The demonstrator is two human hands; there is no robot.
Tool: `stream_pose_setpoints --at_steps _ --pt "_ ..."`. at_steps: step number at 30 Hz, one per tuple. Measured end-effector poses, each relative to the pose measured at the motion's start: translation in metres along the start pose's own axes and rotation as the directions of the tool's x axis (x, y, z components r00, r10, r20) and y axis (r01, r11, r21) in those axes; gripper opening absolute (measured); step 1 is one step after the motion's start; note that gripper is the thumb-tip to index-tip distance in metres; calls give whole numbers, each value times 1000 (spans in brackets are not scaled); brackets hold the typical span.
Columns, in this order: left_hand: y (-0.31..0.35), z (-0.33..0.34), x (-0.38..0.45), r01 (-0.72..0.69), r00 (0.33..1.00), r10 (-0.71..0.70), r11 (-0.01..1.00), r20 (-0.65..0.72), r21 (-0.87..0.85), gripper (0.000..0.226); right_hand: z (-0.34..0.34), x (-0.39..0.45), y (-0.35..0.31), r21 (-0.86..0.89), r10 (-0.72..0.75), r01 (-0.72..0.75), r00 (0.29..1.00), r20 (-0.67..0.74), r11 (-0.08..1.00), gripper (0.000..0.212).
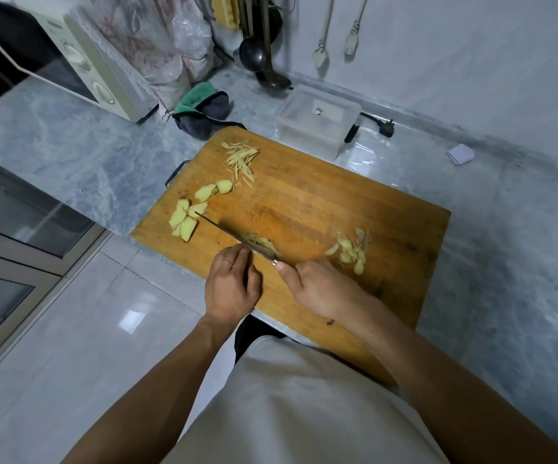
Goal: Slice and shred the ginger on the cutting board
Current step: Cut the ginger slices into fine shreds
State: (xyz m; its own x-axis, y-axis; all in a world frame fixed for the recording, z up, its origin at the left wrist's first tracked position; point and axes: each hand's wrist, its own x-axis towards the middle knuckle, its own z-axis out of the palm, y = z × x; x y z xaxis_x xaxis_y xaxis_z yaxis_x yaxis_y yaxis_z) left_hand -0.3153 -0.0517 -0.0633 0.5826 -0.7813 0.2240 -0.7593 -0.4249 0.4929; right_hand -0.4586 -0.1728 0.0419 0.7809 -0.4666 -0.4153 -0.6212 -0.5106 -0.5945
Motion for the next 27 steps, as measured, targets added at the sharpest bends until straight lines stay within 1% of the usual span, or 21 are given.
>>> stream_pose_setpoints --at_steps 3,6,11,22,27 --pt "-2 2 0 -16 1000 16 1000 -17 -11 36 3 -5 9 -8 -9 9 1000 -16 1000 67" --pt "-3 5 -1 -24 999 24 1000 -38 -10 36 -3 -6 11 26 -14 15 1000 -15 1000 61" --pt "-5 7 -2 -25 998 25 1000 -55 -1 36 -10 -6 9 34 -44 44 999 -16 998 59" --pt "-5 7 -2 -16 999 15 999 -48 -28 42 -11 -3 9 25 -60 61 998 -23 998 62" --pt "-7 8 -2 -22 998 20 999 -59 -24 40 -11 -1 11 8 -71 71 997 -7 997 60"
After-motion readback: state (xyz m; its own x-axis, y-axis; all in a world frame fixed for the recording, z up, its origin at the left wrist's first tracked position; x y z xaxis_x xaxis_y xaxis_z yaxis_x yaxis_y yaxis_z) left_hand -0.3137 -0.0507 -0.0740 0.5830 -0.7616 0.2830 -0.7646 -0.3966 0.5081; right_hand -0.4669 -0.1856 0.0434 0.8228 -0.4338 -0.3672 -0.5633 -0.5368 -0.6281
